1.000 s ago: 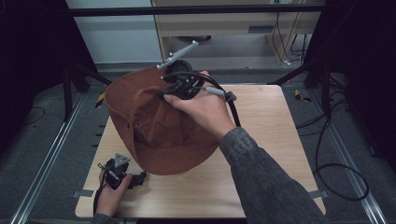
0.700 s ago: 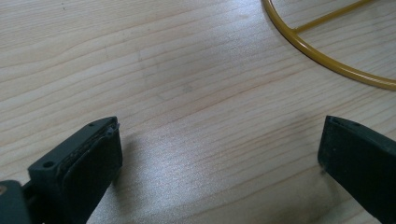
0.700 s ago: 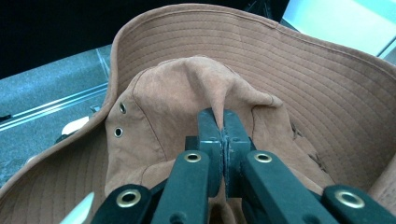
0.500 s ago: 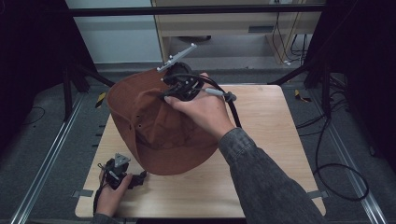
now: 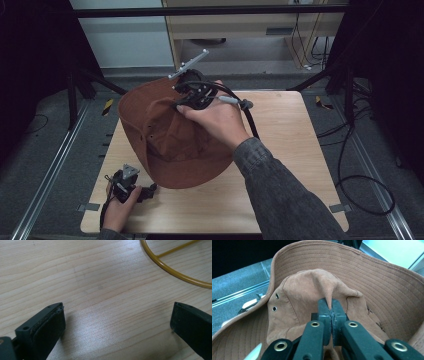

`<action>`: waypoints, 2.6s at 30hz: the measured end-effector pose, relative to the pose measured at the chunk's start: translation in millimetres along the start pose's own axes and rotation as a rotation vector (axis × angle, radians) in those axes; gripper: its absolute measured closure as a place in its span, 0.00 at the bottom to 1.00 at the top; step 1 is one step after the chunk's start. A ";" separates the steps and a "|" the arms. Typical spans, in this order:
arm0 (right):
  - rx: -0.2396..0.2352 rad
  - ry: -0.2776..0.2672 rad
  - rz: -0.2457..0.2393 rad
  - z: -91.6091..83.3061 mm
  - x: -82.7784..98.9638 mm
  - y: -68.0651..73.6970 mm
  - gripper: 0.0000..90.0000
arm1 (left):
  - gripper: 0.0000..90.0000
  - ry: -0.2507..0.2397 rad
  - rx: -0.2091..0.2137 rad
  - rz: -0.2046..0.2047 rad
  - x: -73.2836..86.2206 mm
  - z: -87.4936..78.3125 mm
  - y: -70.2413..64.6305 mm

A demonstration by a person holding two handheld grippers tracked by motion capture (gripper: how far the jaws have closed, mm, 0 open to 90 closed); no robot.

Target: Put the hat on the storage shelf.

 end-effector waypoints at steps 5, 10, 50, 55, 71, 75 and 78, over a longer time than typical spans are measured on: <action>-0.002 0.006 0.000 2.6 1.4 0.0 0.99 | 0.00 0.000 -0.002 0.002 0.0 0.0 0.2; -0.001 0.015 0.009 4.8 3.2 -1.2 0.99 | 0.00 0.001 -0.001 0.002 0.0 0.0 0.2; 0.003 -0.015 0.015 -9.6 7.4 0.1 0.65 | 0.00 -0.003 -0.001 0.000 -0.1 0.2 0.0; 0.022 -0.017 0.008 -19.0 12.5 -2.9 0.59 | 0.00 -0.001 -0.001 0.002 -0.1 0.0 0.2; 0.078 -0.069 0.053 -53.5 35.0 -26.4 0.44 | 0.00 0.000 -0.001 0.003 -0.6 0.6 0.0; 0.105 -0.078 0.075 -59.3 44.4 -31.4 0.28 | 0.00 0.000 -0.001 0.004 -0.6 0.6 0.0; 0.140 -0.104 0.094 -67.2 54.0 -35.7 0.18 | 0.00 0.000 0.000 0.003 -0.6 0.6 0.0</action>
Point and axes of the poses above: each handheld gripper's, and its own axes: z roughly forward along the jaws, x roughly out of its underside, y roughly to its left, the point moved 4 cm from there along z, roughly forward along the jaws, and after that the axes turned 4 degrees about z, right-handed, at the moved point
